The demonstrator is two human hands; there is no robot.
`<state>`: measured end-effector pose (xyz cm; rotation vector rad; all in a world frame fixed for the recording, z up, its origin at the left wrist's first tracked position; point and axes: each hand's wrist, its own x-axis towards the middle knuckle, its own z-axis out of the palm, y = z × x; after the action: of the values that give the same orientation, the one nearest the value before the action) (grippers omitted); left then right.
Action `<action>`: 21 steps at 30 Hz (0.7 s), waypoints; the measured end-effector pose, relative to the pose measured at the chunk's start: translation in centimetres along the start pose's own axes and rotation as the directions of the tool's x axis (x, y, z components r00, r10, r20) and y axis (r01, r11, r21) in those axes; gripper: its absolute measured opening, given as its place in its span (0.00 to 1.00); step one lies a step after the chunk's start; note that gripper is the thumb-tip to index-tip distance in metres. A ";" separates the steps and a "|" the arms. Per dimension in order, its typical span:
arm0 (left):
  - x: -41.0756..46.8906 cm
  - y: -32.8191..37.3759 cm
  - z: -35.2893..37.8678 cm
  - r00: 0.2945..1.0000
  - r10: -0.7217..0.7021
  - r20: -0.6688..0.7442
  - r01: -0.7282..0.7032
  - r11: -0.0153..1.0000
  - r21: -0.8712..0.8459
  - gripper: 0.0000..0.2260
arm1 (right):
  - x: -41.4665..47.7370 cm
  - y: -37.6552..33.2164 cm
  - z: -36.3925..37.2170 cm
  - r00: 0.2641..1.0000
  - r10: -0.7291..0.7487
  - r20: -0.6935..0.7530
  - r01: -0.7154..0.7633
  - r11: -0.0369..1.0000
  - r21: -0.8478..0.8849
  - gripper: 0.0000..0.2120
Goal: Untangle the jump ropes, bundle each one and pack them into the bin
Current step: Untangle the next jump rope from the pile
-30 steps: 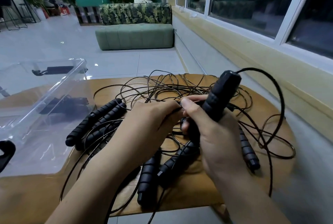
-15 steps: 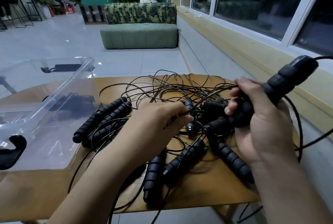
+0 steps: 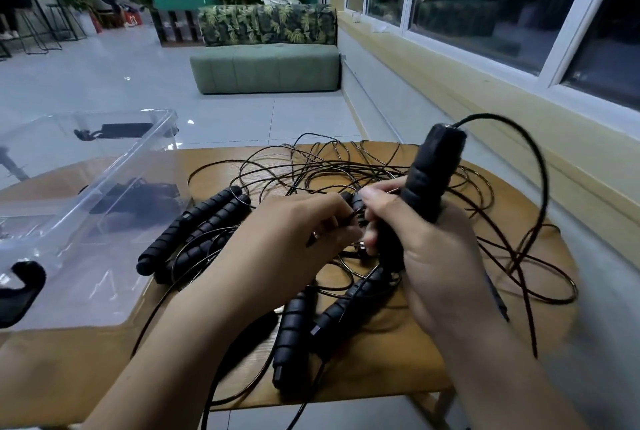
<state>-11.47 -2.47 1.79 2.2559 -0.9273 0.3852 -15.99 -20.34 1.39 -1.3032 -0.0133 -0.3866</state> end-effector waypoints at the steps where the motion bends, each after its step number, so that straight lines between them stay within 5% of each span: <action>1: 0.0 0.0 0.0 1.000 -0.005 0.010 0.005 1.000 -0.003 0.04 | 0.1 -0.4 -0.4 1.000 -0.022 -0.010 0.022 1.000 0.007 0.03; 10: 0.2 -0.2 0.2 1.000 0.015 0.014 -0.015 1.000 -0.004 0.03 | 1.7 -2.6 -3.2 0.973 -0.154 -0.171 0.183 0.968 0.169 0.03; 14: 0.3 -0.3 0.0 0.999 0.025 -0.027 -0.025 1.000 0.001 0.06 | 1.2 -2.4 -2.6 0.991 -0.080 -0.105 0.100 0.976 0.194 0.02; 18: 0.3 0.0 0.0 0.998 0.055 -0.037 -0.055 0.998 0.000 0.05 | 0.3 -0.8 -0.8 0.998 0.046 0.044 -0.047 0.999 0.020 0.04; 21: 0.4 0.0 -0.1 0.996 0.070 -0.060 -0.067 0.997 0.044 0.05 | -0.3 0.2 0.2 0.999 0.043 0.022 -0.041 0.996 -0.081 0.02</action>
<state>-11.20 -2.67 2.07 2.2414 -0.9751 0.5064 -16.15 -20.07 1.19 -1.3850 0.0100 -0.3387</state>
